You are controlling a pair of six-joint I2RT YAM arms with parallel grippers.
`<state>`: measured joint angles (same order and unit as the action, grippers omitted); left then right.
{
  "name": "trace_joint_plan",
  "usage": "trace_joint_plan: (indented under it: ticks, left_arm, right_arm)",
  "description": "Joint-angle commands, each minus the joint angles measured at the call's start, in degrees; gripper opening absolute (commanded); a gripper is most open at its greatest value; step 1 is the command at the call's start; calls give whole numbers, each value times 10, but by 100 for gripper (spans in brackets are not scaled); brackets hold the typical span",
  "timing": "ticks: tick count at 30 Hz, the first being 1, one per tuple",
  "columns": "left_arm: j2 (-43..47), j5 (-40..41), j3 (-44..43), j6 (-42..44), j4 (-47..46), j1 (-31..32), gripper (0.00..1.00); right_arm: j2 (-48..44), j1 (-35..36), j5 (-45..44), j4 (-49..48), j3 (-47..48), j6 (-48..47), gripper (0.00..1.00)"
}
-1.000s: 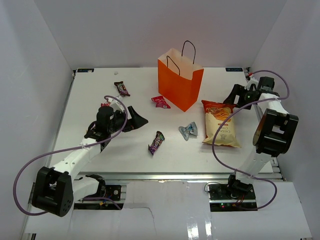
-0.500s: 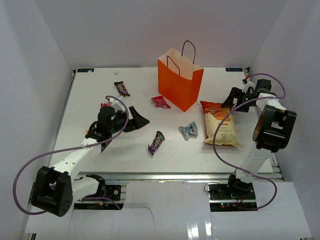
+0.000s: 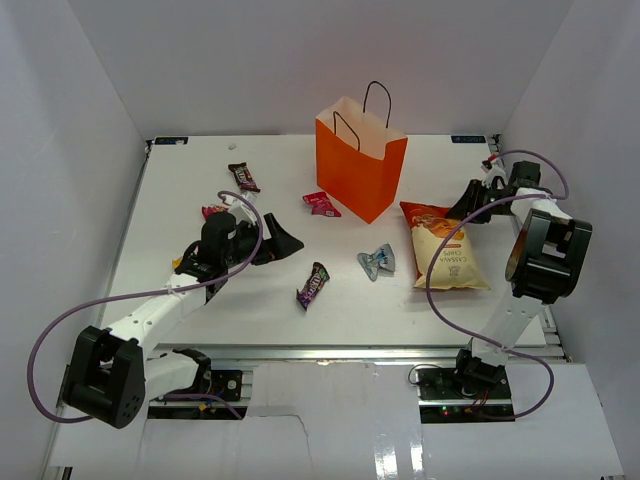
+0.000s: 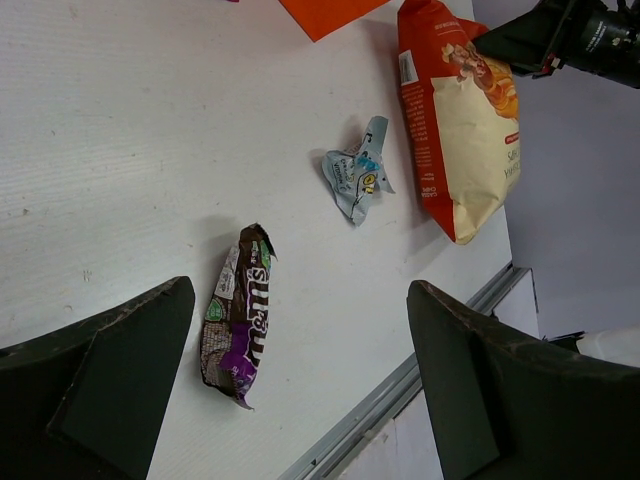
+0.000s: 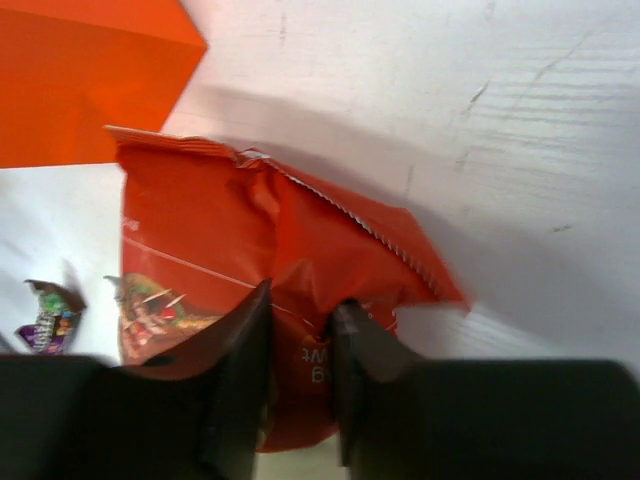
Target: Place the snacks into the paper bag
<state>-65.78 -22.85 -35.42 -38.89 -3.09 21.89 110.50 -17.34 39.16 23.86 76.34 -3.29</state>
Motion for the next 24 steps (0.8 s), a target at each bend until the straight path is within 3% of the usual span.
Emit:
trace_joint_plan:
  ticks: [1, 4, 15, 24]
  left_arm:
    - [14, 8, -17, 0, -5, 4, 98]
    - [12, 7, -21, -1, -6, 7, 98]
    - [-14, -28, -72, -70, -49, 24, 98]
    - [-96, -13, -163, -70, -127, 131, 98]
  right_arm:
    - [-51, -3, 25, -18, -3, -10, 27]
    - [-86, -3, 36, -29, -5, -20, 8]
    - [-240, -3, 127, -88, -47, -38, 8]
    - [-384, 0, 242, -87, -130, -113, 8]
